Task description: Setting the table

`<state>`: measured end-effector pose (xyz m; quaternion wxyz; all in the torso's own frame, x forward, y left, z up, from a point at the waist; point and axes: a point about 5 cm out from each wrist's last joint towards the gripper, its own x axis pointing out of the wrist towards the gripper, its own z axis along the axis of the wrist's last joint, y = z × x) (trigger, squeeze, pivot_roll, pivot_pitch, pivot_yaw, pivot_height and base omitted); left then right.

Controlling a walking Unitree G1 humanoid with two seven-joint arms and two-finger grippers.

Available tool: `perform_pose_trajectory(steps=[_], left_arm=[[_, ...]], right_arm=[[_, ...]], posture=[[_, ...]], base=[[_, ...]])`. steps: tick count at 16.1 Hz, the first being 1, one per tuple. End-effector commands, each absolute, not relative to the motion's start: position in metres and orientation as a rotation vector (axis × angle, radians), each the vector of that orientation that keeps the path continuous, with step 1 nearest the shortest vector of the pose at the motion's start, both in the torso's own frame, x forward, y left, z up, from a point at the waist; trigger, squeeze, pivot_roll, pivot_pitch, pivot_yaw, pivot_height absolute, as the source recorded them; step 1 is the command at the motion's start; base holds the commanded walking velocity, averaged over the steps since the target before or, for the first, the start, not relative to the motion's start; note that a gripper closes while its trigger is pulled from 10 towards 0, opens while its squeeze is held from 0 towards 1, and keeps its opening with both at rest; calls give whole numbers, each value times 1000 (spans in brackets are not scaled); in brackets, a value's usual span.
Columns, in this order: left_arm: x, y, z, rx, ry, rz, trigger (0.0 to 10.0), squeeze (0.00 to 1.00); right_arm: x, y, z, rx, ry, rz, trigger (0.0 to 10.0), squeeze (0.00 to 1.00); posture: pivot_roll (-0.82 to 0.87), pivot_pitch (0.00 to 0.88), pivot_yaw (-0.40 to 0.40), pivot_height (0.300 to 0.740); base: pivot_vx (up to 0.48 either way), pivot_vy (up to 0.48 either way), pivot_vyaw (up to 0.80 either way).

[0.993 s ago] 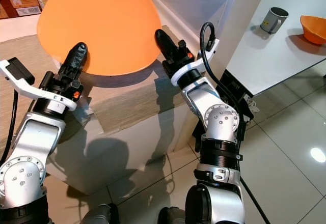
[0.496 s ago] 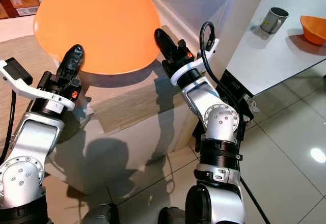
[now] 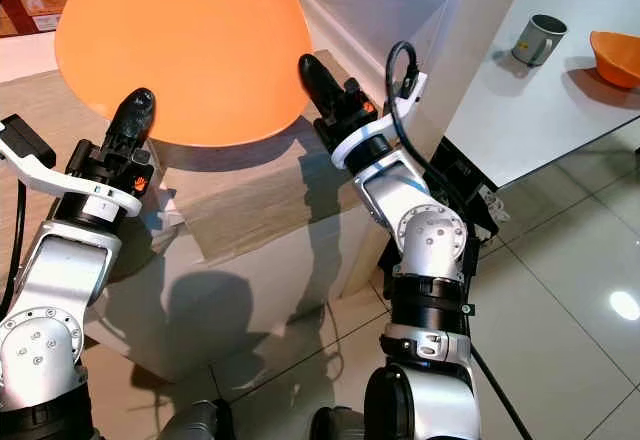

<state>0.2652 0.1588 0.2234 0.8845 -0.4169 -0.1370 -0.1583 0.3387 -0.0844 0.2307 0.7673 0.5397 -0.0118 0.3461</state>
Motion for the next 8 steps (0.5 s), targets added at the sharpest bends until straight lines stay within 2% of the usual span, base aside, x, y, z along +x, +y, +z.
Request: perform_pose_trajectory(steps=[1, 2, 5, 8], left_arm=[[264, 157, 230, -855, -307, -349, 0, 0], [263, 159, 232, -861, -320, -346, 0, 0], [261, 172, 241, -880, -402, -312, 0, 0], [253, 199, 252, -847, -496, -267, 0, 0]], right_arm=[[333, -86, 241, 1124, -122, 785, 10000, 478], [333, -86, 240, 1106, -126, 782, 10000, 1000], [336, -92, 235, 1083, -139, 729, 10000, 1000], [338, -108, 230, 1066, -167, 682, 10000, 1000]], posture=[[-53, 135, -33, 740], [-54, 134, -33, 740], [-55, 134, -33, 740], [-55, 133, -32, 740]], base=[[0, 0, 0], [0, 0, 0], [0, 0, 0], [0, 0, 0]])
